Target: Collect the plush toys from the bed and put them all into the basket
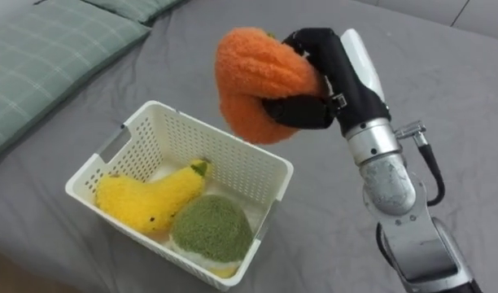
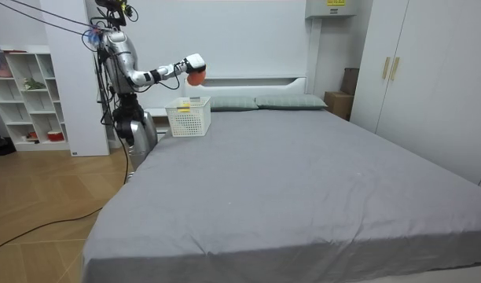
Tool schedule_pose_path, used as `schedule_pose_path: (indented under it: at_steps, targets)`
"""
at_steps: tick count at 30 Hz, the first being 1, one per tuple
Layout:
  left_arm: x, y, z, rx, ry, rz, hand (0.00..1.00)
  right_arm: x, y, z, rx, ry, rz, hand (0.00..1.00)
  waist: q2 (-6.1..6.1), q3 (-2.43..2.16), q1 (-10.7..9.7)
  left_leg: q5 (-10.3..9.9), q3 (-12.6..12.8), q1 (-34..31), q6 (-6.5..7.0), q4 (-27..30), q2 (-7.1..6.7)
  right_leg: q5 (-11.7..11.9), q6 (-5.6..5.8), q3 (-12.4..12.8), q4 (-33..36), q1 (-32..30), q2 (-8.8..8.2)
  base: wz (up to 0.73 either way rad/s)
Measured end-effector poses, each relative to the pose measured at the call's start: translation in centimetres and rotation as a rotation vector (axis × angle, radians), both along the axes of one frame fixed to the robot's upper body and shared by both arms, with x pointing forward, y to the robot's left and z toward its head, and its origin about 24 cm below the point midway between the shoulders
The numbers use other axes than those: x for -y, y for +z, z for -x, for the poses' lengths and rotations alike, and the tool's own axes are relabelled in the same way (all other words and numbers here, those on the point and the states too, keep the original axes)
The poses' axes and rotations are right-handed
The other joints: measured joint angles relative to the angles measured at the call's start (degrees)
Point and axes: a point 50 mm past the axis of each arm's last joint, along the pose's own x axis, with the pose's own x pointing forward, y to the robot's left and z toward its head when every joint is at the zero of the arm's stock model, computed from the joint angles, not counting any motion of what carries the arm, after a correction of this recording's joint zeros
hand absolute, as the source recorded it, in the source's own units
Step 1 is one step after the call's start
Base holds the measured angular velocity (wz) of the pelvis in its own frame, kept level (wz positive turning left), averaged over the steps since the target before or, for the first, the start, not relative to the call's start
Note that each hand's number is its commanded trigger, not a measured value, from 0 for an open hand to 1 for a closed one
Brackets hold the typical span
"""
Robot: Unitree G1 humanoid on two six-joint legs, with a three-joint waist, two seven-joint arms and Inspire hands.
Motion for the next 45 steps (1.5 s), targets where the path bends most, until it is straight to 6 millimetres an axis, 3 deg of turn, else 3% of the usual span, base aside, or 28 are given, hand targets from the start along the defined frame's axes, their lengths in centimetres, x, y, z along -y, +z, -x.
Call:
schedule_pose_path:
  at_steps: [5, 6, 7, 8, 9, 12, 18, 26, 45]
  targets:
    - [0.1, 0.0, -0.3, -0.003, -0.022, 0.003, 0.00, -0.7, 0.6, -0.2, 0.014, 0.036, 0.013, 1.00, -0.14, 0.04, 1.2, 0.0, -0.9, -0.8, 0.01, 0.0, -0.08, 0.0, 0.01, -1.3, -0.1, -0.3, -0.08, 0.09]
    - [0.2, 0.0, -0.5, 0.002, -0.029, 0.002, 0.00, -1.0, 0.4, -0.1, 0.010, 0.050, 0.021, 0.82, -0.23, 0.05, 1.6, 0.0, -1.1, -0.9, 0.01, 0.0, -0.09, 0.0, 0.01, -1.3, -0.1, -0.3, -0.06, 0.04]
    - [0.1, 0.0, -0.7, 0.005, -0.029, 0.000, 0.00, -1.2, 0.4, -0.1, 0.006, 0.060, 0.026, 0.73, -0.25, 0.08, 1.8, 0.0, -1.2, -0.9, 0.00, 0.1, -0.09, 0.0, 0.01, -1.3, -0.1, -0.3, -0.05, 0.07]
    - [0.1, 0.0, -0.8, 0.008, -0.031, -0.004, 0.00, -1.6, 0.2, 0.0, -0.004, 0.085, 0.036, 0.29, -0.37, 0.14, 2.0, 0.0, -1.4, -1.0, -0.03, 0.1, -0.12, 0.0, 0.01, -1.3, -0.1, -0.3, -0.03, 0.06]
    - [0.0, 0.1, -0.9, 0.010, -0.030, -0.009, 0.00, -2.1, 0.0, 0.2, -0.014, 0.113, 0.048, 0.00, -0.55, 0.25, 2.3, 0.1, -1.4, -0.9, -0.07, 0.0, -0.10, 0.0, 0.01, -1.2, -0.1, -0.3, -0.01, 0.00]
    - [-0.1, 0.2, -1.5, 0.026, -0.030, -0.030, 0.00, -2.9, -0.5, 0.4, -0.039, 0.155, 0.069, 0.00, -1.32, 0.59, 3.3, 0.1, -1.4, -1.0, -0.09, 0.0, -0.09, 0.0, 0.01, -1.2, -0.1, -0.3, -0.01, 0.00]
    - [-0.3, 0.3, -1.9, 0.034, -0.028, -0.046, 0.00, -3.5, -1.0, 0.6, -0.078, 0.191, 0.092, 0.00, -2.18, 0.49, 4.3, 0.1, -1.4, -1.0, -0.06, 0.0, -0.12, 0.0, 0.01, -1.2, -0.1, -0.2, -0.04, 0.00]
    - [-0.5, 0.1, -1.0, -0.017, -0.013, -0.066, 0.00, -3.3, -2.7, 0.1, -0.151, 0.176, 0.110, 0.00, -2.15, 0.52, 4.7, 0.2, -1.5, -0.9, -0.09, 0.1, -0.14, 0.0, 0.01, -1.1, -0.1, -0.1, -0.03, 0.00]
    - [-0.2, 0.1, -2.0, -0.004, -0.053, -0.051, 0.00, -3.0, -3.0, 0.0, -0.174, 0.159, 0.118, 0.00, -2.15, 0.50, 4.2, 0.2, -0.8, -0.6, -0.08, 0.0, -0.06, 0.0, 0.01, -0.7, 0.0, -0.1, -0.04, -0.01]
